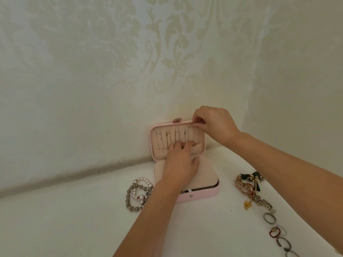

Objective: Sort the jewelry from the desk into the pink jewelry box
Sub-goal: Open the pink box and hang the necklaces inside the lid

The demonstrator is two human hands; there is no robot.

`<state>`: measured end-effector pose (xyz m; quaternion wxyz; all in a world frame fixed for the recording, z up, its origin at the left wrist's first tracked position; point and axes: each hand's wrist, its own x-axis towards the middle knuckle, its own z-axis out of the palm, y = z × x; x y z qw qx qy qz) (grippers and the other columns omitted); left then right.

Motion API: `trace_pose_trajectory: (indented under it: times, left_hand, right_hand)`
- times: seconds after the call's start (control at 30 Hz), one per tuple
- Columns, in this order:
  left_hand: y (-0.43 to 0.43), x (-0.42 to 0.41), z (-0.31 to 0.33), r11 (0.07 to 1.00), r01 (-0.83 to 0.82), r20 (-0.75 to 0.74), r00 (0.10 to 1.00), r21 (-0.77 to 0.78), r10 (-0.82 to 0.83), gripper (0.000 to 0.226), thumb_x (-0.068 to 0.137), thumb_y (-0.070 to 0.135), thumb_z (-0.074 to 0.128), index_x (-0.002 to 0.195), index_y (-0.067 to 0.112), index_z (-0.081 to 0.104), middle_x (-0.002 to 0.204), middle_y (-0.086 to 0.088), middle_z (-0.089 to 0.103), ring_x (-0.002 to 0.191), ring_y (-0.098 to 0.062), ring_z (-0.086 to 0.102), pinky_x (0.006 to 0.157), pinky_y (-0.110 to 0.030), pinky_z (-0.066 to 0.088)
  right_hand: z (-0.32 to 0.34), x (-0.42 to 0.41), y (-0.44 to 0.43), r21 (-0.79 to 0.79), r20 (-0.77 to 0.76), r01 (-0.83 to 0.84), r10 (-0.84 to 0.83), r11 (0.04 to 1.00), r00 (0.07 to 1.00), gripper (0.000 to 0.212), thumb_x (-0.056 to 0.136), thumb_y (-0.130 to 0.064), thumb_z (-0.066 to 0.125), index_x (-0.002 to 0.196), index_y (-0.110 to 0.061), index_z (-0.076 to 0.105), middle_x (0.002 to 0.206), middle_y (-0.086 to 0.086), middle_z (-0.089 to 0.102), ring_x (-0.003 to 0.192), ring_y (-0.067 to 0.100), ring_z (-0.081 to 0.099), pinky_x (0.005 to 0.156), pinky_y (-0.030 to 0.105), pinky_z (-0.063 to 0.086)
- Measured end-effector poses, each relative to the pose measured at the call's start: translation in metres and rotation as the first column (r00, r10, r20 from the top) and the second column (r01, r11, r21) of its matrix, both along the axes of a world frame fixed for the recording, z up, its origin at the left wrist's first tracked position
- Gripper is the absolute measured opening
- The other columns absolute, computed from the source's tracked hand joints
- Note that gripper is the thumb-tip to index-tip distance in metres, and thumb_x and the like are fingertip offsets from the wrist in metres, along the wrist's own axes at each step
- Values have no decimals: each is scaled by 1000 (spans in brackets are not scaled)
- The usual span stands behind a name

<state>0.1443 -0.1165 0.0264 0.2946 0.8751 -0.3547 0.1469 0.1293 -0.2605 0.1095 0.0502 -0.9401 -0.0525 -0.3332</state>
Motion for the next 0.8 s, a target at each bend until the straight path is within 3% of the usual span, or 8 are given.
trace_pose_trajectory:
  times: [0.27, 0.5, 0.8]
  left_hand:
    - [-1, -1, -1, 1000, -7, 18, 1000, 22, 7, 42, 90, 27, 53, 130, 17, 48, 120, -11, 49, 110, -26, 38, 98, -31, 31]
    - [0, -1, -1, 999, -17, 21, 1000, 38, 16, 41, 90, 28, 52, 129, 19, 47, 121, -9, 48, 111, -24, 38, 98, -30, 30]
    - [0, -1, -2, 1000, -18, 15, 1000, 3, 18, 39, 90, 27, 53, 128, 19, 49, 118, -9, 49, 110, -24, 39, 97, -29, 31]
  right_hand:
    - [-1, 5, -1, 22, 2, -1, 1, 1000, 1000, 11, 80, -14, 70, 84, -11, 60, 82, 0, 62, 72, 20, 57, 63, 33, 44]
    - [5, 12, -6, 60, -78, 18, -13, 998, 997, 19, 80, -23, 73, 87, -12, 58, 85, -5, 53, 70, 12, 46, 63, 24, 30]
    - [14, 17, -13, 37, -207, -37, 44, 999, 977, 24, 80, -29, 73, 86, -11, 59, 85, 3, 61, 73, 17, 52, 65, 28, 41]
